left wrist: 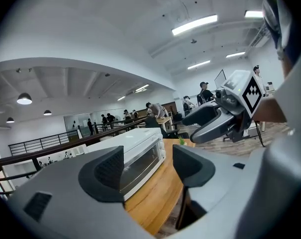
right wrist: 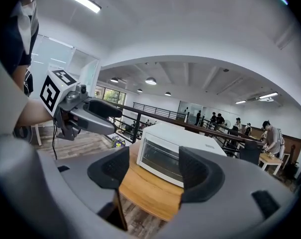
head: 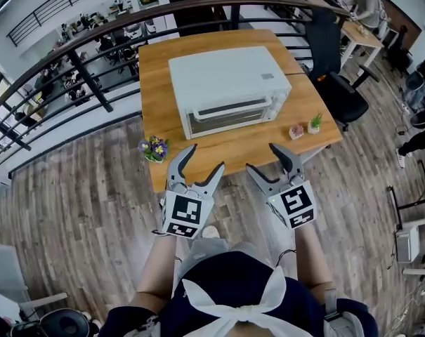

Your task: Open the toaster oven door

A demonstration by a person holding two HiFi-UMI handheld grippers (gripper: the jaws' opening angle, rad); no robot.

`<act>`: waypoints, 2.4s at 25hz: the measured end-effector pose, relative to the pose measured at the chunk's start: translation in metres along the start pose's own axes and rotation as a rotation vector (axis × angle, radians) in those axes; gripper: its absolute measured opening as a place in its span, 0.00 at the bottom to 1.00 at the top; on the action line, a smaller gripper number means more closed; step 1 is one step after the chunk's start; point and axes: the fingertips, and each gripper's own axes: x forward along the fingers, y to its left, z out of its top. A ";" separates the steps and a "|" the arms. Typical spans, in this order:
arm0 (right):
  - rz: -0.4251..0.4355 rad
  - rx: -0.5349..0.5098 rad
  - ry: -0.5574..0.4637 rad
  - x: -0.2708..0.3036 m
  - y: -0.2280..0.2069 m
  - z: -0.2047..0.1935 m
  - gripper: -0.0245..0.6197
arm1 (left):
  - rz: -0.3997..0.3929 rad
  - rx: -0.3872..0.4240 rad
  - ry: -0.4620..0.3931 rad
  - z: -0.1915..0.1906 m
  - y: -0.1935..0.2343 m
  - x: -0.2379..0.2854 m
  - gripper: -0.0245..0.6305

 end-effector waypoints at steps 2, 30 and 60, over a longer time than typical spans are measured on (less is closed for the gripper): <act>-0.004 -0.010 0.018 0.006 0.000 -0.006 0.50 | -0.007 0.014 0.027 -0.009 0.004 0.004 0.49; 0.130 -0.167 0.097 0.095 -0.086 -0.030 0.51 | 0.001 0.041 0.232 -0.035 0.033 0.113 0.49; 0.224 -0.131 0.156 0.160 -0.118 -0.067 0.34 | 0.091 0.192 0.446 -0.083 0.058 0.167 0.35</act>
